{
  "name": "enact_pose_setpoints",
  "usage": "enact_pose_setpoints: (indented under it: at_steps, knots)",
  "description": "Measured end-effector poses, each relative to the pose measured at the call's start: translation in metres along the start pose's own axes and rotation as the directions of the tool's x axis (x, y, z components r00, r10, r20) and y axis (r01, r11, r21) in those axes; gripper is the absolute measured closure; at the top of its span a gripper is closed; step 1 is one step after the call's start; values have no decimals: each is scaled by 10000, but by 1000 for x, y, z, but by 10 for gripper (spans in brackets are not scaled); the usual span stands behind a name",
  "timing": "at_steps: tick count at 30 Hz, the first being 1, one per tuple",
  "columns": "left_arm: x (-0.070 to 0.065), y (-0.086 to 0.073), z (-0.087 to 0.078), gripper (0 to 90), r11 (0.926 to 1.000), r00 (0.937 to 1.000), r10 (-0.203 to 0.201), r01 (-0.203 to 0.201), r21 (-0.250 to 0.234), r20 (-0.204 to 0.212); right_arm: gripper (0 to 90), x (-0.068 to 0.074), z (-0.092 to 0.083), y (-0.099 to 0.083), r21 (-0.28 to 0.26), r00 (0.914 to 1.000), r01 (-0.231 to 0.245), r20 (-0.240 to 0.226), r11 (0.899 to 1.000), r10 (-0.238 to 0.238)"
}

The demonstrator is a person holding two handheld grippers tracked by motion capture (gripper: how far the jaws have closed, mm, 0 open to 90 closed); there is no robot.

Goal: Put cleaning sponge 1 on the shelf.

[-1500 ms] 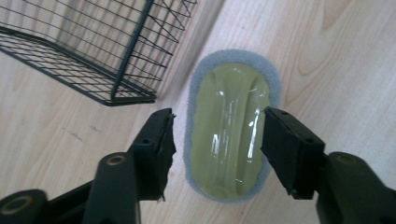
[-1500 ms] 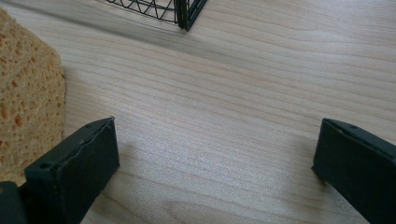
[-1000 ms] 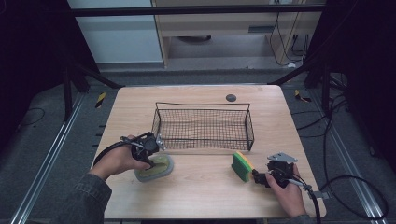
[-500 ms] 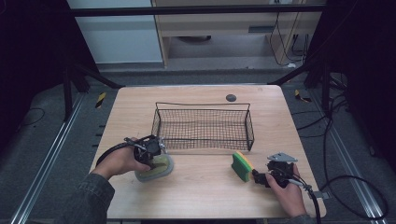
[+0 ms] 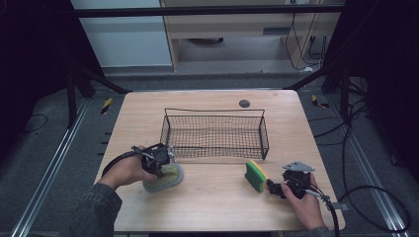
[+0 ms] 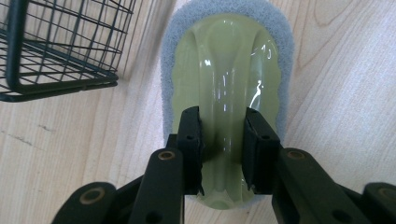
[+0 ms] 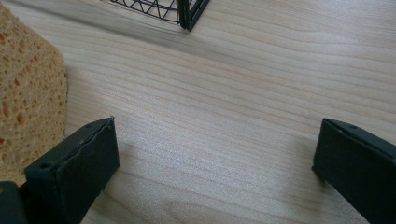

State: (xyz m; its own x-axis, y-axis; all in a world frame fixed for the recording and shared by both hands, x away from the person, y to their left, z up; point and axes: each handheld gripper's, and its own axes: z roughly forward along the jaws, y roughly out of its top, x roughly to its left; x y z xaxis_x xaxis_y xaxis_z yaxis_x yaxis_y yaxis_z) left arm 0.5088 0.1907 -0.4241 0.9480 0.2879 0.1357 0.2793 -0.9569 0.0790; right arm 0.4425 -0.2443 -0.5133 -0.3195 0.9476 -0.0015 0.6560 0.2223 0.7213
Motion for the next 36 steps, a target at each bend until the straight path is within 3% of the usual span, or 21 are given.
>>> enact_pose_setpoints:
  at_steps: [8,17,22,36]
  knots:
    - [-5,-4,-7,711,9993,9996,33,-44,-383,-270,5,0,0,0,2,10000,6,0,10000,-6]
    - [-18,-6,-25,712,9968,9964,402,-451,-660,-744,5,0,0,0,-14,10000,17,1,10000,-17]
    - [-22,-9,-32,712,9950,9954,573,-632,-770,-764,5,0,0,0,-12,10000,14,1,10000,-14]
    - [-16,-15,-50,712,9939,9916,437,-555,-957,-1214,5,0,0,0,-14,10000,13,-4,10000,-13]
